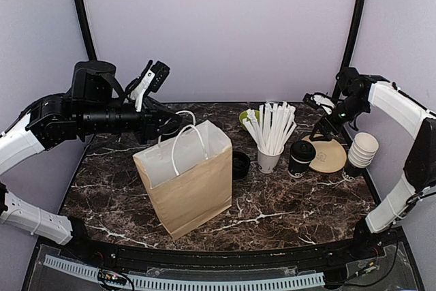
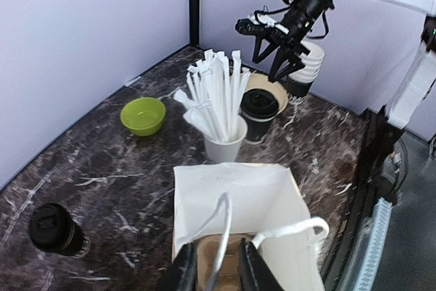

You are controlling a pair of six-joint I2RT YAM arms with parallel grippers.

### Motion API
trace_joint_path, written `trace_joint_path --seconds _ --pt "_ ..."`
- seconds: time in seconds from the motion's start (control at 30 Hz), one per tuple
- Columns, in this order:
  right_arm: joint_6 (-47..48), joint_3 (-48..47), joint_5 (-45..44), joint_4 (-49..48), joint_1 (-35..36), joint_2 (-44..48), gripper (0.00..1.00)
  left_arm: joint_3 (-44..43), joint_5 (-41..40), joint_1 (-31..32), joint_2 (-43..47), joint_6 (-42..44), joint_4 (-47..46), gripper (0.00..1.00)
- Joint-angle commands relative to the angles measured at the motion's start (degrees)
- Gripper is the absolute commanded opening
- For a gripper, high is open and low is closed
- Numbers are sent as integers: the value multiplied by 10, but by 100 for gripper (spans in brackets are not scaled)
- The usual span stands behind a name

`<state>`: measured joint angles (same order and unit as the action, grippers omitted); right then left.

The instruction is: Pack the takeout coffee

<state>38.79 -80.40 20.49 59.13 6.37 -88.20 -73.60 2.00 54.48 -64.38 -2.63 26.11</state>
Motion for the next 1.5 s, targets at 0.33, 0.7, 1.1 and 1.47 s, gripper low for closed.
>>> trace_joint_path --seconds 0.33,0.7,1.1,1.47 --pt "-21 -18 12 -43 4 26 96 17 -105 -7 71 -9 -2 78" --pt "37 75 -104 -71 99 18 89 36 -192 -8 96 -11 -19 85" --pt "46 72 -104 -70 103 3 90 36 -188 -9 86 -16 -20 86" --pt "43 77 -76 -52 102 -5 82 40 -179 -9 83 -24 -24 86"
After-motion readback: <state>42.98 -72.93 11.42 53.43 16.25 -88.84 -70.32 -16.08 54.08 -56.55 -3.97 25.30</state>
